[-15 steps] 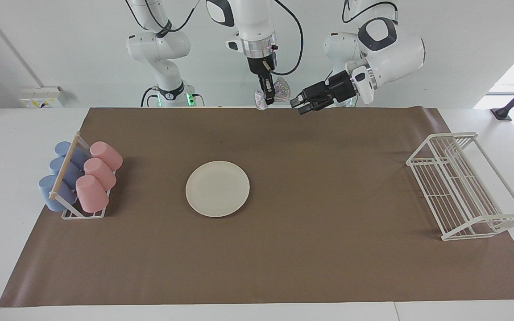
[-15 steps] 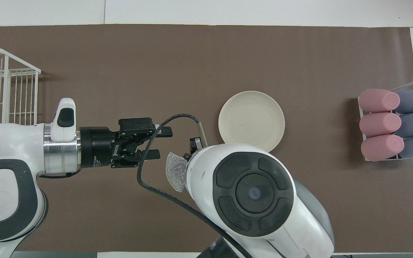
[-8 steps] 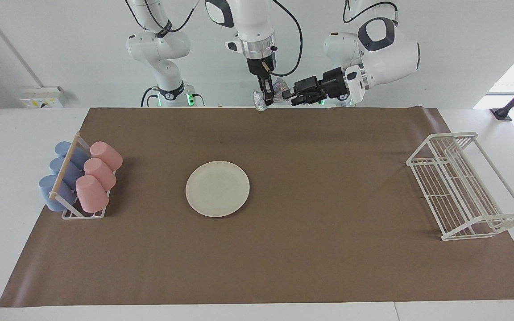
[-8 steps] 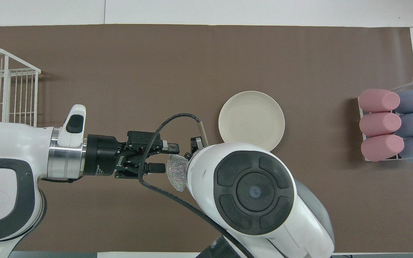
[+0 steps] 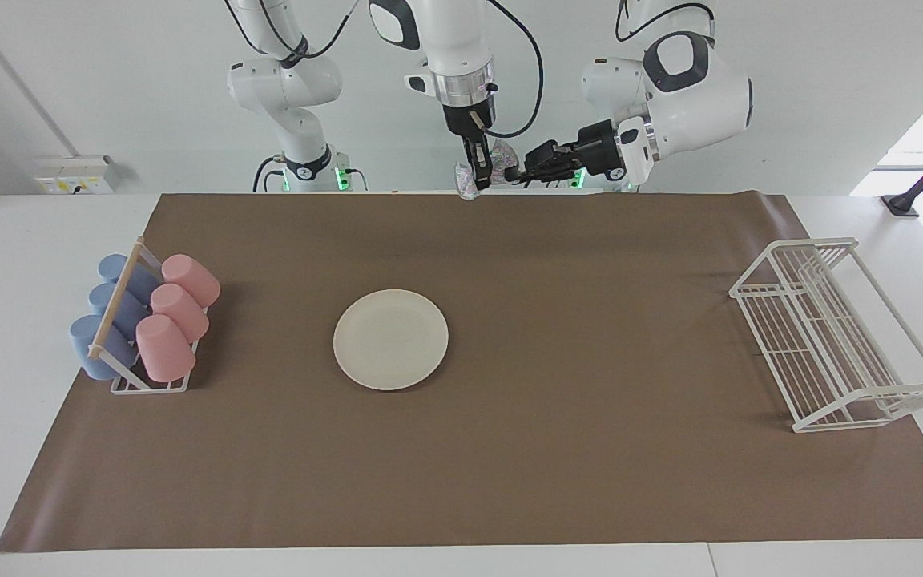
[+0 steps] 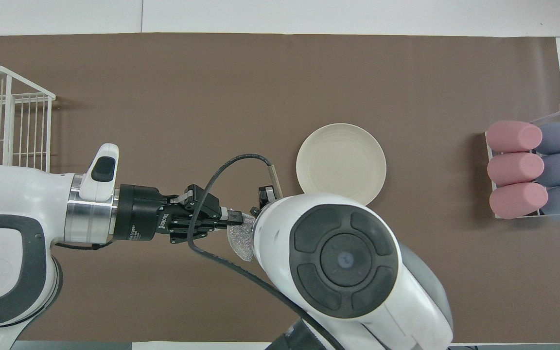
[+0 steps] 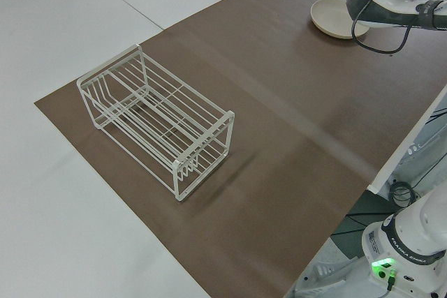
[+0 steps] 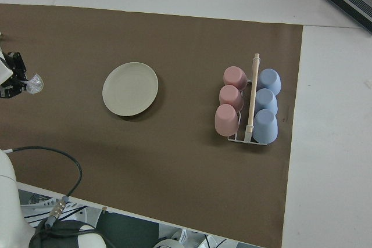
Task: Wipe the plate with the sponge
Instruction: 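Pull the sponge back with the left gripper while the right gripper retracts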
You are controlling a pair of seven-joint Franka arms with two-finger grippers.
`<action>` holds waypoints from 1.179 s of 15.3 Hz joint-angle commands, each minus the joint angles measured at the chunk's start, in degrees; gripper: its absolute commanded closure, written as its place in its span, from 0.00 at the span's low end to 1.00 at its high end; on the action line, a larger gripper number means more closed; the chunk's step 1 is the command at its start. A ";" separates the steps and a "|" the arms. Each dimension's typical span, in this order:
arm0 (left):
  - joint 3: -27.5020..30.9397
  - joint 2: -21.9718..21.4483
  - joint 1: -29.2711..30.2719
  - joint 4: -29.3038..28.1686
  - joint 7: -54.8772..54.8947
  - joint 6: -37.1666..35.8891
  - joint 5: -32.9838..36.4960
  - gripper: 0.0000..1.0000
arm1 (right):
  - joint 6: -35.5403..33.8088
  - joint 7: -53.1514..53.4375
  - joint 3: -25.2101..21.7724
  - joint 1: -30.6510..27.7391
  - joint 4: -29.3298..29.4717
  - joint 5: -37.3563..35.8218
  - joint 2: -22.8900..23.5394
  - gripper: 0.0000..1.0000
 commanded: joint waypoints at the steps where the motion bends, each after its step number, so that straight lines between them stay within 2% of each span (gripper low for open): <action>1: 0.23 -0.63 0.68 0.14 -1.60 -2.57 -0.79 1.00 | -0.03 0.35 0.24 -0.60 -0.78 -0.76 -0.95 1.00; 2: 0.23 -0.55 1.20 0.14 -1.52 -2.66 -0.79 1.00 | -0.03 0.26 0.15 -0.60 -0.78 -0.76 -0.95 1.00; 3: 0.23 -0.55 1.47 0.14 -1.52 -2.67 -0.79 1.00 | -0.12 0.08 0.15 -0.77 -0.78 -0.76 -1.04 0.90; 4: 0.23 -0.55 1.47 0.14 -1.60 -2.58 -0.79 1.00 | -0.38 -0.01 0.06 -0.95 -0.78 -0.76 -1.13 0.42; 5: 0.23 -0.63 1.47 0.14 -1.69 -2.75 -0.79 1.00 | -0.56 -0.18 -0.11 -1.30 -0.78 -0.76 -1.30 0.04; 7: 0.23 -0.63 1.56 0.14 -1.78 -2.84 -0.79 1.00 | -0.65 -2.98 -0.46 -1.48 -0.78 -0.76 -1.65 0.00; 9: 0.32 -0.55 1.99 0.14 -1.78 -3.19 -0.70 1.00 | -1.17 -11.73 -0.55 -2.88 -0.87 -0.76 -2.00 0.00; 12: 0.32 -0.55 2.26 -0.04 -1.78 -2.67 0.35 1.00 | -3.54 -32.54 -0.64 -7.52 -0.87 -0.76 -2.36 0.00; 15: 0.32 -0.28 2.79 0.05 -0.82 -2.49 7.28 1.00 | -6.00 -52.76 -0.64 -13.59 -0.87 -0.76 -3.41 0.00; 18: 0.23 0.42 5.69 -0.12 4.53 -3.19 9.31 1.00 | -6.62 -72.11 -0.64 -21.23 -0.78 -0.76 -4.29 0.00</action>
